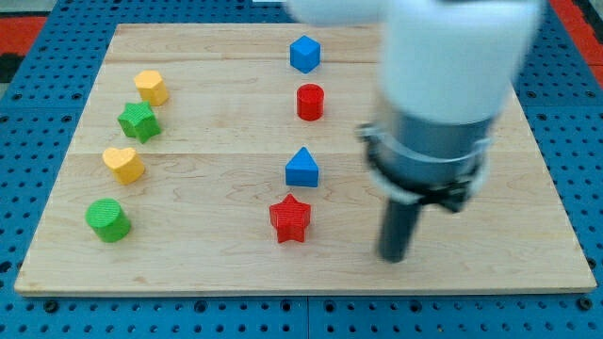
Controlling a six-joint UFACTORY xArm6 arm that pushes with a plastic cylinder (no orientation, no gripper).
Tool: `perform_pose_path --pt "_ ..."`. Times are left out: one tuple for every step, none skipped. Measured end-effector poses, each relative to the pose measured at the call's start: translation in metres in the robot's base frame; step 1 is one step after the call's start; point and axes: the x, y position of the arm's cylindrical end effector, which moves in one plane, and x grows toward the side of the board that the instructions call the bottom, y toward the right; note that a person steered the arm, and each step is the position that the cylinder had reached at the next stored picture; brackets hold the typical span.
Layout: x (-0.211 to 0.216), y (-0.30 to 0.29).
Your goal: Move red circle towards bottom right
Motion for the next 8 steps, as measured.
perform_pose_path --pt "-0.057 0.058" --pt "-0.124 0.096" --pt "-0.192 0.104" --pt "-0.242 0.084" --pt "-0.271 0.025" --pt "-0.275 -0.055" --pt "-0.271 -0.134" --pt "-0.246 -0.162"
